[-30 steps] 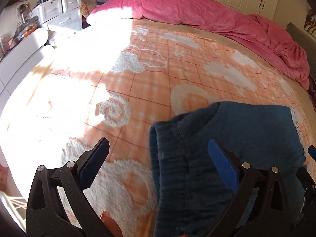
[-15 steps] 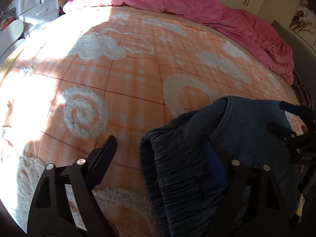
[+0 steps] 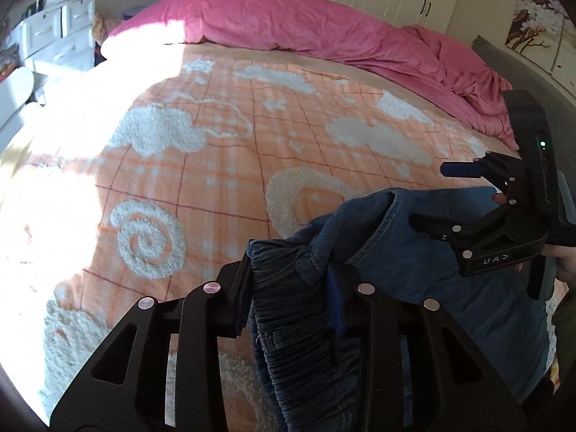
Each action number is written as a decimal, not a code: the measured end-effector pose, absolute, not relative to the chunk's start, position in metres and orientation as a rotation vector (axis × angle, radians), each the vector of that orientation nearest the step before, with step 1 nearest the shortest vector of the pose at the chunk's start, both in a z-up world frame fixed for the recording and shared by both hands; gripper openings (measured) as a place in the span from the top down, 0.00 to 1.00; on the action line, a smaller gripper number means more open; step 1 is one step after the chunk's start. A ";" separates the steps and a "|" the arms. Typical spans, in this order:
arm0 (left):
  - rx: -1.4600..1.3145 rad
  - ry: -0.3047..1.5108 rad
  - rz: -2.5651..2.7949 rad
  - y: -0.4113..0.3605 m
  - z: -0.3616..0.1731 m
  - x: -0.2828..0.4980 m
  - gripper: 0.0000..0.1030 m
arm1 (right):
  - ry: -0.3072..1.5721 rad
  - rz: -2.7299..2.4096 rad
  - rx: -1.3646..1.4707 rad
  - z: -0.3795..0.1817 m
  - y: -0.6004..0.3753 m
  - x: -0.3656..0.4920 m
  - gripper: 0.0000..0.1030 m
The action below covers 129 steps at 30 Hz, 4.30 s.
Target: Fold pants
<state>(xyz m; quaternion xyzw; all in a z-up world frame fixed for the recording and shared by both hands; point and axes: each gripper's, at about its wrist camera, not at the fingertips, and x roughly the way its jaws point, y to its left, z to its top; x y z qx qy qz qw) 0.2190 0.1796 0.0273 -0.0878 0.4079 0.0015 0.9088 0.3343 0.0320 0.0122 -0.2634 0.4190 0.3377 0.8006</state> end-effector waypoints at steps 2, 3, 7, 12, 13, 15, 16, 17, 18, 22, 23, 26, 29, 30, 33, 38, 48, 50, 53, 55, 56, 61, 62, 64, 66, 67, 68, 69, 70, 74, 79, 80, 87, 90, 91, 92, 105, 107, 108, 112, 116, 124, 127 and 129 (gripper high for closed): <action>-0.172 0.824 -0.003 0.177 0.033 0.214 0.75 | 0.884 0.758 -0.622 0.009 0.039 0.333 0.05; -0.169 0.814 -0.006 0.175 0.035 0.212 0.75 | 0.881 0.772 -0.635 0.007 0.041 0.332 0.06; -0.135 0.802 -0.002 0.172 0.038 0.207 0.75 | 0.914 0.853 -0.639 -0.007 0.050 0.330 0.31; -0.118 0.818 0.023 0.174 0.034 0.207 0.75 | 0.877 0.919 -0.603 -0.007 0.051 0.309 0.76; -0.123 0.818 0.030 0.176 0.035 0.207 0.75 | 0.853 0.906 -0.600 -0.003 0.047 0.303 0.83; -0.133 0.820 0.031 0.179 0.035 0.206 0.75 | 0.834 0.893 -0.567 0.005 0.039 0.297 0.87; -0.136 0.816 0.029 0.179 0.036 0.205 0.75 | 0.813 0.885 -0.534 0.012 0.032 0.291 0.88; -0.133 0.812 0.028 0.179 0.037 0.203 0.75 | 0.800 0.878 -0.512 0.017 0.026 0.288 0.88; -0.132 0.804 0.023 0.178 0.038 0.202 0.75 | 0.789 0.870 -0.491 0.022 0.021 0.284 0.89; -0.144 0.784 -0.002 0.176 0.043 0.194 0.75 | 0.758 0.825 -0.393 0.041 0.000 0.265 0.89; -0.155 0.781 -0.012 0.176 0.045 0.192 0.75 | 0.752 0.814 -0.386 0.044 -0.003 0.261 0.89; -0.161 0.759 -0.030 0.172 0.053 0.182 0.74 | 0.737 0.797 -0.355 0.054 -0.012 0.243 0.89; -0.142 0.734 -0.045 0.164 0.061 0.169 0.74 | 0.728 0.784 -0.342 0.060 -0.021 0.226 0.89; -0.128 0.722 -0.047 0.160 0.063 0.163 0.74 | 0.729 0.785 -0.327 0.061 -0.024 0.221 0.89; -0.081 0.699 -0.054 0.150 0.064 0.143 0.73 | 0.721 0.788 -0.300 0.064 -0.034 0.200 0.89; -0.028 0.668 -0.065 0.138 0.065 0.110 0.72 | 0.704 0.794 -0.299 0.065 -0.044 0.159 0.89; 0.000 0.723 -0.051 0.131 0.049 0.070 0.70 | 0.715 0.846 -0.310 0.052 -0.051 0.092 0.88; -0.004 0.729 -0.046 0.130 0.049 0.063 0.70 | 0.714 0.854 -0.295 0.050 -0.053 0.084 0.88; -0.003 0.741 -0.042 0.129 0.050 0.054 0.70 | 0.719 0.863 -0.286 0.047 -0.054 0.073 0.88; -0.004 0.760 -0.035 0.129 0.048 0.048 0.68 | 0.715 0.862 -0.301 0.044 -0.054 0.065 0.88; -0.001 0.767 -0.029 0.128 0.047 0.044 0.66 | 0.715 0.865 -0.306 0.042 -0.055 0.061 0.87; 0.004 0.826 0.007 0.129 0.040 0.038 0.59 | 0.733 0.870 -0.325 0.028 -0.050 0.048 0.87; 0.006 0.835 0.017 0.130 0.038 0.037 0.58 | 0.731 0.870 -0.334 0.025 -0.048 0.045 0.87; 0.000 0.846 0.020 0.132 0.036 0.033 0.57 | 0.727 0.877 -0.346 0.021 -0.044 0.038 0.87; -0.009 0.858 0.026 0.135 0.034 0.029 0.54 | 0.725 0.873 -0.350 0.017 -0.042 0.034 0.86; -0.014 0.867 0.030 0.137 0.033 0.027 0.52 | 0.726 0.870 -0.350 0.015 -0.042 0.034 0.86; -0.019 0.875 0.032 0.138 0.031 0.026 0.51 | 0.728 0.868 -0.349 0.013 -0.041 0.034 0.86; -0.020 0.882 0.035 0.138 0.030 0.023 0.51 | 0.727 0.868 -0.348 0.012 -0.041 0.034 0.86; -0.017 0.889 0.037 0.139 0.030 0.019 0.50 | 0.723 0.867 -0.349 0.012 -0.041 0.033 0.86; -0.026 0.909 0.085 0.149 0.029 0.002 0.50 | 0.719 0.869 -0.336 0.008 -0.044 0.032 0.86; -0.145 0.806 0.017 0.149 0.064 -0.008 0.50 | 0.732 0.876 -0.319 0.002 -0.046 0.032 0.86; -0.164 0.789 -0.011 0.144 0.071 -0.005 0.50 | 0.741 0.876 -0.320 0.000 -0.046 0.032 0.86; -0.199 0.917 -0.113 0.093 0.037 0.051 0.59 | 0.795 0.899 -0.266 -0.004 -0.057 0.028 0.79; -0.158 1.009 -0.063 0.089 0.001 0.061 0.60 | 0.822 0.916 -0.206 0.001 -0.071 0.027 0.72; -0.156 1.005 -0.065 0.088 -0.002 0.060 0.60 | 0.829 0.909 -0.169 0.005 -0.080 0.028 0.67; -0.152 1.002 -0.064 0.089 0.000 0.060 0.60 | 0.824 0.899 -0.141 0.009 -0.088 0.028 0.63; -0.114 0.994 -0.053 0.087 0.001 0.056 0.60 | 0.818 0.777 -0.110 0.031 -0.081 0.095 0.53; -0.114 0.997 -0.052 0.086 0.001 0.057 0.60 | 0.901 0.729 -0.162 0.009 -0.074 0.106 0.53; -0.115 0.998 -0.053 0.086 0.001 0.058 0.60 | 0.939 0.713 -0.170 -0.004 -0.075 0.108 0.53; -0.116 1.004 -0.053 0.086 0.001 0.059 0.60 | 0.922 0.747 -0.172 -0.016 -0.080 0.103 0.53; -0.128 0.977 -0.054 0.086 0.009 0.055 0.60 | 0.873 0.779 -0.059 0.008 -0.106 0.101 0.52; -0.085 0.842 -0.089 0.065 0.062 0.026 0.55 | 0.757 0.592 0.112 0.045 -0.186 0.123 0.49; -0.068 0.814 -0.155 0.041 0.073 0.027 0.51 | 0.741 0.528 0.107 0.046 -0.201 0.130 0.47; -0.073 0.831 -0.221 0.022 0.071 0.039 0.51 | 0.740 0.503 0.114 0.044 -0.209 0.135 0.47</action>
